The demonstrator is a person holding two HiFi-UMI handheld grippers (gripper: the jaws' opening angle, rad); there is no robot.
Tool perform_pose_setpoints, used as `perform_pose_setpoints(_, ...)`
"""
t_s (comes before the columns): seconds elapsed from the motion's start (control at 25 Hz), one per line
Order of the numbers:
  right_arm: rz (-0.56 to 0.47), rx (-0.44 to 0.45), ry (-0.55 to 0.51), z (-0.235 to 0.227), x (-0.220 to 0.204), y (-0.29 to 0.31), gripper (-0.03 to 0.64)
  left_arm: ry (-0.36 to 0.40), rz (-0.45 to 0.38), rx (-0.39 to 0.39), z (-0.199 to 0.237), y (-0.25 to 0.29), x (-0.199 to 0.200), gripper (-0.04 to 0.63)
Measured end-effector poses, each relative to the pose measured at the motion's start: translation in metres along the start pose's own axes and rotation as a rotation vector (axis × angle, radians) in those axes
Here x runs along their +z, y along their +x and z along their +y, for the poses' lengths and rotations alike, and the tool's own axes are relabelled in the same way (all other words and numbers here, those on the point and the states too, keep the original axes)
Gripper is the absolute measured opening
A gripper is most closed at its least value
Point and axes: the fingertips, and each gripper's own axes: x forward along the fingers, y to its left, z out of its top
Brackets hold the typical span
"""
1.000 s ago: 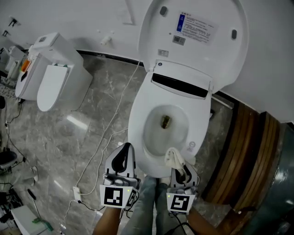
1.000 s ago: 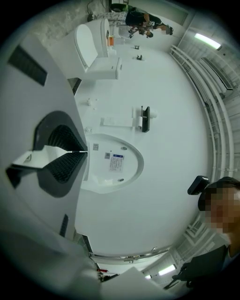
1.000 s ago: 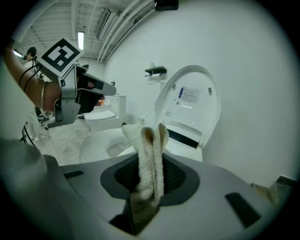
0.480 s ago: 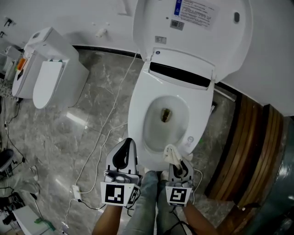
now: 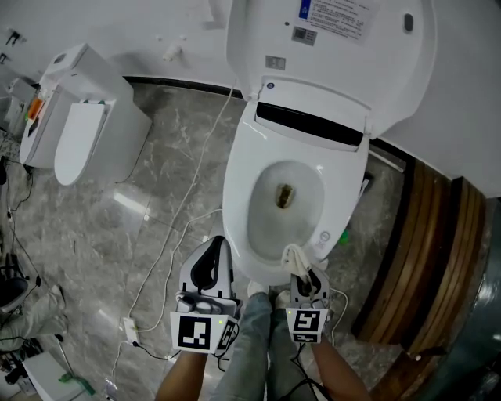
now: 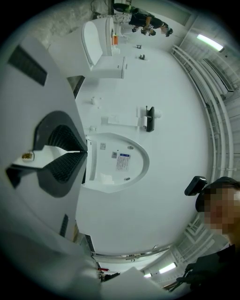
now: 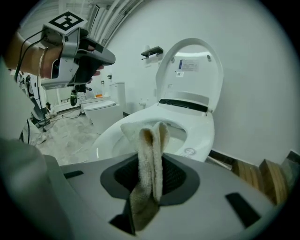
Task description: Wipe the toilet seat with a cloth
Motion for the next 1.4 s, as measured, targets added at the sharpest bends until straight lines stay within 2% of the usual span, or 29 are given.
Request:
perform_pose_setpoints(0.2, 0.044, 0.012, 0.019, -0.003, -0.009, 0.008, 0.1, 0.006, -0.004, -0.008, 0.005, 0.008, 0.005, 0.017)
perform_pose_setpoints(0.4, 0.074, 0.01, 0.001, -0.012, 0.006, 0.003, 0.1, 0.011, 0.0, -0.014, 0.014, 0.022, 0.017, 0.017)
perform_pose_setpoints(0.72, 0.118, -0.108, -0.09, -0.097, 0.072, 0.005, 0.1, -0.021, -0.027, -0.019, 0.029, 0.055, 0.068, 0.017)
perform_pose_setpoints(0.96, 0.156, -0.154, -0.234, -0.157, 0.112, 0.039, 0.1, -0.001, -0.045, -0.039, 0.023, 0.094, 0.089, 0.017)
perform_pose_setpoints(1.24, 0.245, -0.136, -0.415, -0.182, 0.097, 0.095, 0.1, -0.004, -0.015, -0.016, 0.008, 0.132, 0.065, 0.017)
perform_pose_setpoints(1.4, 0.315, -0.133, -0.583, -0.189, 0.083, 0.117, 0.1, -0.022, 0.0, 0.009, 0.001, 0.143, 0.048, 0.017)
